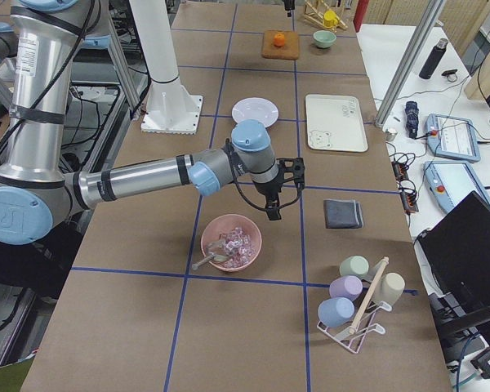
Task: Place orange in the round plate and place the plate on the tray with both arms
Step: 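Reach the left gripper down to the orange on the wooden tray and grasp it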
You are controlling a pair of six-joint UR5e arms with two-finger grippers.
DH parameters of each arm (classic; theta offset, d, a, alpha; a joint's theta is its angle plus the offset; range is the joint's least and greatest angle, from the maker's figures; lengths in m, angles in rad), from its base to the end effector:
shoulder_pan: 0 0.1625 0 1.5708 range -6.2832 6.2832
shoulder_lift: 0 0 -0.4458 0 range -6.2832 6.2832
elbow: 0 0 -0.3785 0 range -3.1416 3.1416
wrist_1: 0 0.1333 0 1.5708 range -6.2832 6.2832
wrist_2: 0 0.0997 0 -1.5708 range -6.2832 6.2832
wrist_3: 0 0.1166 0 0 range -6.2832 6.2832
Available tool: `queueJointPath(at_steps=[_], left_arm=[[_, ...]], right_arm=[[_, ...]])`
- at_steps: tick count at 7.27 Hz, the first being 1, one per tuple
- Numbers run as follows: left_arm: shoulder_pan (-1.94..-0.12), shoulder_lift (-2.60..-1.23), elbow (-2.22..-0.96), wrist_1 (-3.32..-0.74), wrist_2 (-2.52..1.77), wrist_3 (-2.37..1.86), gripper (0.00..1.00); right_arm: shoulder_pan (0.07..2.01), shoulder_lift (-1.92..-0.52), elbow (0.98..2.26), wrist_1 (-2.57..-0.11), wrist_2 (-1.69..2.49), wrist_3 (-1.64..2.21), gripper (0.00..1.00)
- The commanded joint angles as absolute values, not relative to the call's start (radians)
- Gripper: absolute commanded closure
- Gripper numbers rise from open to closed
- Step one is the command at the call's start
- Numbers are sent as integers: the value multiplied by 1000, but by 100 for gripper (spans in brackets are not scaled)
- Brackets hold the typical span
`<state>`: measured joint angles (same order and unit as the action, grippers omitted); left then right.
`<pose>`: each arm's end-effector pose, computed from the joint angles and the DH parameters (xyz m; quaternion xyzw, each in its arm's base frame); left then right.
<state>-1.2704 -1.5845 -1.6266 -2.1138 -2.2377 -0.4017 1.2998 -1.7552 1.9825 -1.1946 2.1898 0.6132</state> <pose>0.0948 -0.5129 0.5996 0.1602 0.3910 0.0529 0.9048 -0.0500 -0.4251 0.5371 0.1314 -0.3840 0.0657 0.9116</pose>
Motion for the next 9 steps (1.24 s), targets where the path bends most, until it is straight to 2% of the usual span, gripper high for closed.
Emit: queueJointPath(at_steps=[1,3,5,8,9], left_arm=[[-1212,-1519,-1609,-2205,-2207,-440,2],[-1143,-1505,-1595,-2279,-2180,-552,2],[-1060,-1508,-1525,-2402,-2119,-654,2],[-1037,-1519,-1471,-2433,-2105,-661,2],[-1028,-1519,-1470,-2450,-2094,-663,6]], right_arm=[[1230,-1756,1987,-1166,2148,666,0],[1230,-1761,1983,-1151,2148,666,0],[1232,-1766,1982,-1144,2146,666,0],[1230,-1767,1980,-1144,2145,666,0],[1232,-1767,1980,-1144,2145,664,0]])
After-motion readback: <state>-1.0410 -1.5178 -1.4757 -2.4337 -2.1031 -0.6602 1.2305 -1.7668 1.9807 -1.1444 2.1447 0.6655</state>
